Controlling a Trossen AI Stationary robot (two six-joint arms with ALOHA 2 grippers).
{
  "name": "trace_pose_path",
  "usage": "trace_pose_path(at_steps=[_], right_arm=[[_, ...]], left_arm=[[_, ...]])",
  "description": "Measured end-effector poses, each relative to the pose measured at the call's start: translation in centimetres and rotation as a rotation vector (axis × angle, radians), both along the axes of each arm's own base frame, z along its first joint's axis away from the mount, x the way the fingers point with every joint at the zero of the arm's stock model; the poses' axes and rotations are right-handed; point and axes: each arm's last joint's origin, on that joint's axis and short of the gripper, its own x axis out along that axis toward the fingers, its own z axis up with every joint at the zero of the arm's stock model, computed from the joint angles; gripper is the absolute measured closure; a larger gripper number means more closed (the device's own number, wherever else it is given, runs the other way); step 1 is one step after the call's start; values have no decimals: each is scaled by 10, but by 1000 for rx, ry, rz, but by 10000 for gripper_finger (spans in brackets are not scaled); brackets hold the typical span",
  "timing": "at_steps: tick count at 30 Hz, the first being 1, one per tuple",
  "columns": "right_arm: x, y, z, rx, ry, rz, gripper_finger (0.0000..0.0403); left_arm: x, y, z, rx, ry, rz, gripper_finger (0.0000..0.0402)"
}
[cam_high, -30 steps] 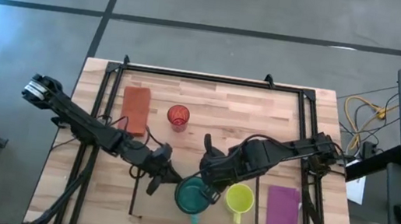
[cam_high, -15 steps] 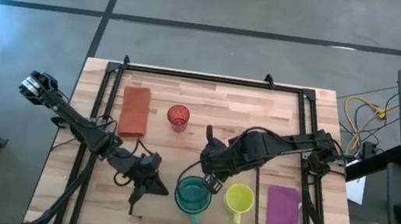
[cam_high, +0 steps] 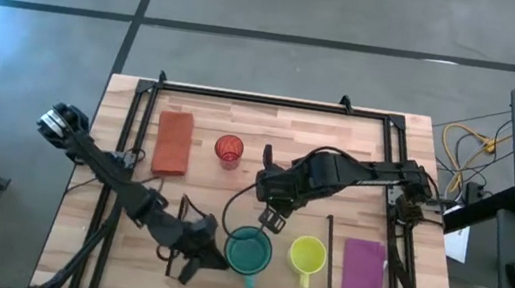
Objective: Stack small to large cups/mugs on shelf
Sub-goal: Put the green mug on the shelf
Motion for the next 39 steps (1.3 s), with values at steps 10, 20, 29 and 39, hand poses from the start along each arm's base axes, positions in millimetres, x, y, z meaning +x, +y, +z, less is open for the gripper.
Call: trace_pose_path(at_steps=[10,20,29,39], right_arm=[[-2,2,-1,14,29,42,335],[-4,17,-1,20,15,91,335],[-5,20,-1,23,13,94,335],[-6,16,0,2,17,93,335]], left_arm=[[26,-17,-8,-7,28,8,402],[20,-10,-8,13,24,65,402],[19,-7,-11,19,33,69,402],[3,4,0,90,96,90,402]])
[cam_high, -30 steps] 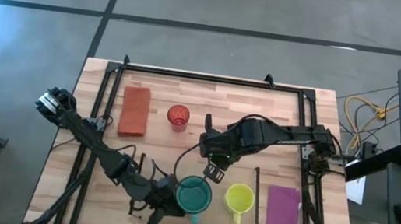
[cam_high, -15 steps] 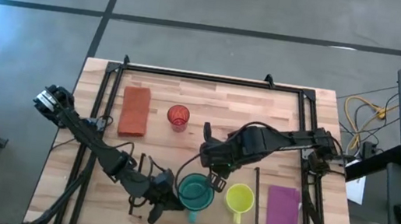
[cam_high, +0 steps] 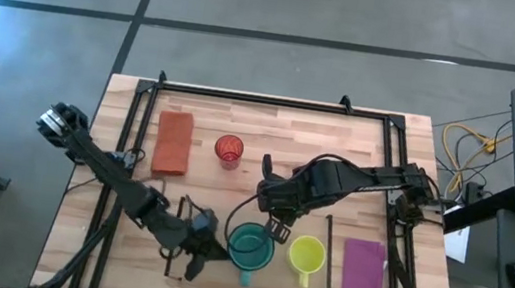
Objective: Stack small to large cups/mugs on shelf
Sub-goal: Put the green mug on the shelf, then put the red cup on the shelf
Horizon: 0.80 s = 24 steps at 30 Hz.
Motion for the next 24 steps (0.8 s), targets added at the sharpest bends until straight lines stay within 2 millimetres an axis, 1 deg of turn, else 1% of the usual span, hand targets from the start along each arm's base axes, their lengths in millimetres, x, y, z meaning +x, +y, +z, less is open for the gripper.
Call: trace_pose_path(at_steps=[2,5,7,9,12,14,16,19,22,24], right_arm=[[-1,-1,2,-20,-10,2,335],[-4,-3,7,-43,-28,8,328],[-7,-5,11,-61,-45,8,318],[-11,-8,17,-92,-68,4,306],[-17,-16,25,-123,-99,-12,284],[-20,-21,30,-139,-116,-29,269],[-22,-25,34,-149,-128,-33,255],[-24,-32,37,-170,-138,-34,236],[-23,-37,38,-170,-140,-49,222],[-23,-41,38,-172,-139,-58,215]], left_arm=[[-10,8,14,28,-20,26,402],[-25,21,36,15,-73,38,402],[-33,31,41,22,-64,56,402],[-41,44,43,58,-10,84,402],[-48,71,48,88,48,162,401],[-49,90,51,83,64,210,394],[-49,109,54,102,65,240,380],[-50,133,56,175,93,288,349],[-54,159,55,194,170,391,309],[-58,175,50,208,247,463,284]])
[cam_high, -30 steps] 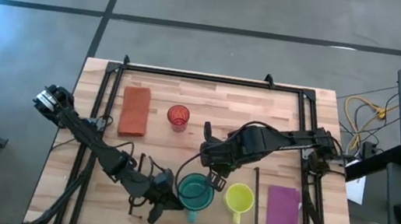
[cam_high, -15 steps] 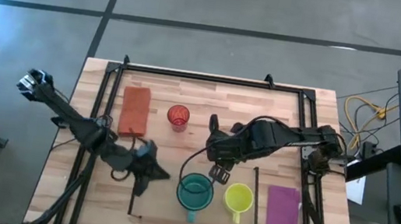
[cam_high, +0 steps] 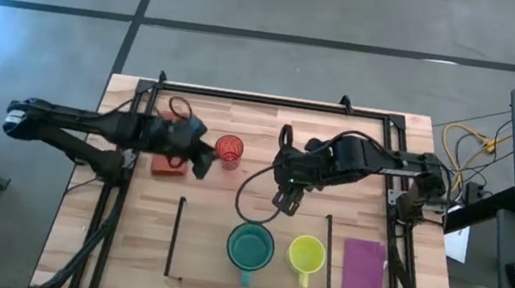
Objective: Stack small to large cups/mugs on shelf
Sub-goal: Put the red cup on the shelf
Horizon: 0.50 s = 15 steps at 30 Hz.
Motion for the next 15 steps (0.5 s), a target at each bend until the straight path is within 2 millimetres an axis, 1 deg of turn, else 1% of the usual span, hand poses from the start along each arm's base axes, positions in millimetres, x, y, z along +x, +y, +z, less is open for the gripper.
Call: trace_pose_path(at_steps=[3,6,11,15], right_arm=[[1,-6,0,3,-1,-23,210],[2,-12,0,6,-2,-48,209],[3,-27,0,7,-1,-94,209],[3,-36,0,9,1,-126,209]], left_arm=[[-6,22,-5,-8,70,93,253],[-7,42,-13,-53,141,138,234],[3,68,-35,-169,256,124,226],[17,80,-39,-147,302,95,225]])
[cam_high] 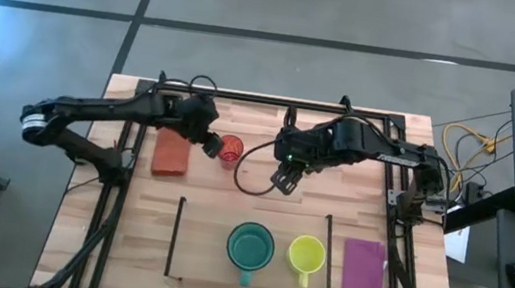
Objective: Stack small to large cups/mugs on shelf
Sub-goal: Put the red cup on the shelf
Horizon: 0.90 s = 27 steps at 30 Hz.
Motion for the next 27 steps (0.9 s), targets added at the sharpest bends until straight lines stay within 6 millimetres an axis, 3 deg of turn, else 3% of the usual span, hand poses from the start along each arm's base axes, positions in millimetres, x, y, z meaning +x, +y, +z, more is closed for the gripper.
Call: trace_pose_path(at_steps=[6,18,21,27], right_arm=[[0,0,0,14,-3,-29,209],[-1,2,0,20,-2,-37,209],[-2,2,-1,18,17,-37,209],[-5,2,-2,16,43,-37,209]], left_arm=[[18,9,-4,39,52,-34,225],[38,22,-48,20,236,-61,230],[40,23,-53,15,256,-65,262],[39,24,-53,46,269,-47,387]])
